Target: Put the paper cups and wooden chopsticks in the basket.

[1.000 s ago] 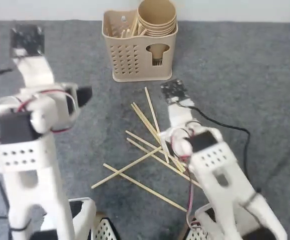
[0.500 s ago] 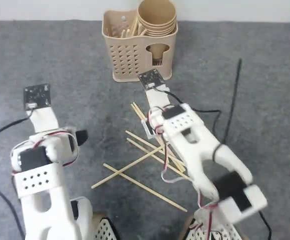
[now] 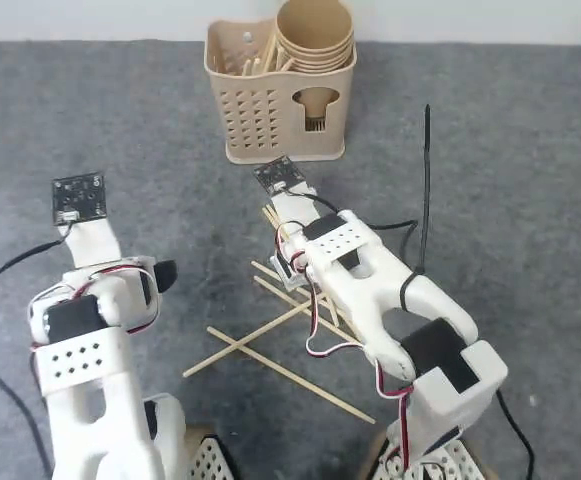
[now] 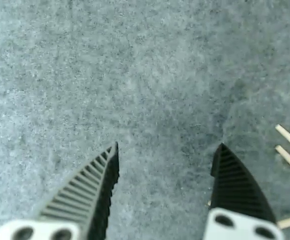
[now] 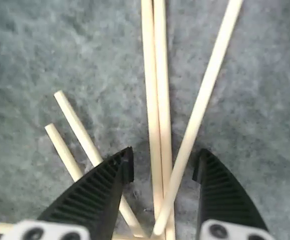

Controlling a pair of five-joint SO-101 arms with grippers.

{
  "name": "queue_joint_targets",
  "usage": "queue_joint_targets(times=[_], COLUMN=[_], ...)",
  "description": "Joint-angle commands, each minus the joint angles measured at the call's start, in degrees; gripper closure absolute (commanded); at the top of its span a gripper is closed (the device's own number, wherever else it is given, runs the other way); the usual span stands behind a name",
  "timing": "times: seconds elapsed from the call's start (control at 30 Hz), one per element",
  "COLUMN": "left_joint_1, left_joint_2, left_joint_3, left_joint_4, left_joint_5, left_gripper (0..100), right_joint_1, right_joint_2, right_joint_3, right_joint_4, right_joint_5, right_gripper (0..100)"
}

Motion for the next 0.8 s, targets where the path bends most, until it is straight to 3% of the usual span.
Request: queue_joint_targets(times=[0.0, 0.17, 0.43, 0.77], left_joint_1=[-0.18, -0.09, -0.09, -0.09], left_joint_2=[-1.41, -1.41, -1.41, -1.41], left_joint_3=[-0.4, 0.13, 0.13, 0.22], left_joint_4=[-1.32, -1.41, -1.49, -1.49], left_joint_5=[-0.62, -0.62, -0.62, -0.62], left_gripper=[71, 71, 71, 71], right_joint_1=[1.27, 2.07, 3.21, 2.86], right_joint_2=[-0.13, 0.75, -3.38, -21.85], right_joint_3=[-2.46, -2.55, -2.55, -2.2], right_joint_4=[-0.92, -0.92, 5.14, 13.93], right_joint_5=[1.49, 1.32, 1.23, 1.32], right_gripper=[81.3, 99.8, 99.2, 99.2])
